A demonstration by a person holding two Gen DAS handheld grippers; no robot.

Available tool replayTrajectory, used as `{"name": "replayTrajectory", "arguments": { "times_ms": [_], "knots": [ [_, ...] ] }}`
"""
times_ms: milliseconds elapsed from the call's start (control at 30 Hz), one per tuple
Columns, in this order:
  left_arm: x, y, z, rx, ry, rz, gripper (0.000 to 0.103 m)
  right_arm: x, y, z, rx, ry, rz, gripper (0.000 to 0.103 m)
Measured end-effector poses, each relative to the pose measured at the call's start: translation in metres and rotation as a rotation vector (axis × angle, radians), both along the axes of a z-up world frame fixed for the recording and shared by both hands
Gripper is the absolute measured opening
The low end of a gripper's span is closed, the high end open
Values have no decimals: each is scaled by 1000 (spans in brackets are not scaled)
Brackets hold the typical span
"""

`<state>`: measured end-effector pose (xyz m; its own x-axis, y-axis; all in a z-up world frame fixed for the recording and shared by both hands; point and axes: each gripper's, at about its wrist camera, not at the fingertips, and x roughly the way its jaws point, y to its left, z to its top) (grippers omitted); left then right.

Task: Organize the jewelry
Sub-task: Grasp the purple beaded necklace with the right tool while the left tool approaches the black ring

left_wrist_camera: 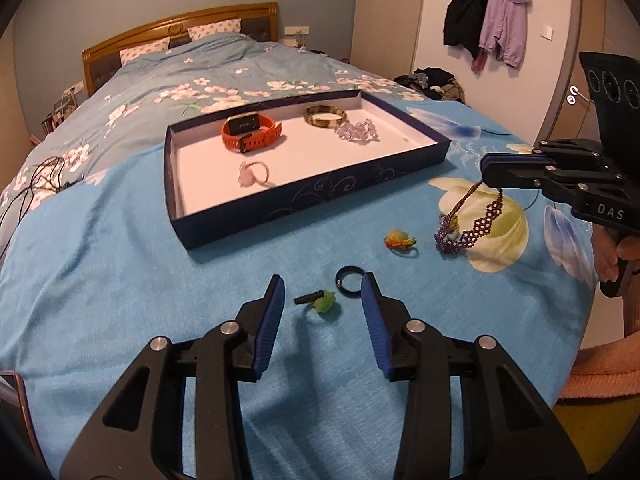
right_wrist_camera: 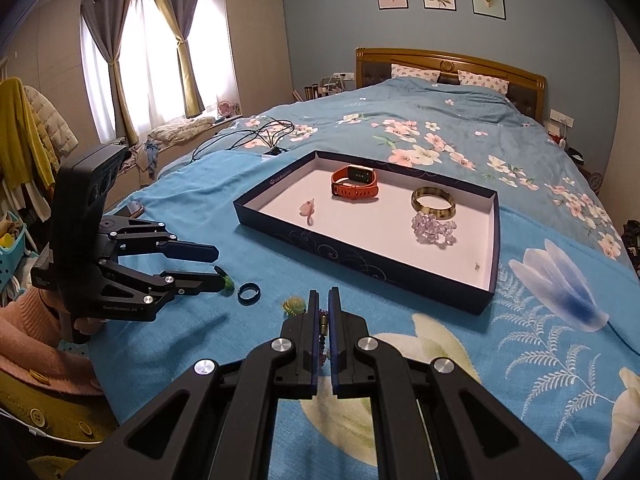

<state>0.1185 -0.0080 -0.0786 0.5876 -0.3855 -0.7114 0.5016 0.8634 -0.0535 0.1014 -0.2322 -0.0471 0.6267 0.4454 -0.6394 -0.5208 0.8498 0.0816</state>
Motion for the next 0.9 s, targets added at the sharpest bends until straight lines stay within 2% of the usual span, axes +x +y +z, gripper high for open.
{"name": "replayTrajectory", "arguments": {
  "times_ms": [267, 500, 733, 800, 900],
  "knots": [
    [1, -18, 2, 23, -12, -55, 39, -2, -1, 2, -4, -9, -3, 3],
    [17, -36, -12, 81, 41, -77, 39, -3, -1, 4, -9, -21, -7, 3],
    [24, -39, -20, 86, 73, -87, 38, -1, -4, 8, -6, -39, -10, 3],
    [24, -38, -20, 89, 72, -85, 35, 0, -4, 10, -5, -44, -9, 3],
    [24, -38, -19, 84, 75, -89, 23, 2, -3, 14, -5, -53, -5, 3]
  ]
}}
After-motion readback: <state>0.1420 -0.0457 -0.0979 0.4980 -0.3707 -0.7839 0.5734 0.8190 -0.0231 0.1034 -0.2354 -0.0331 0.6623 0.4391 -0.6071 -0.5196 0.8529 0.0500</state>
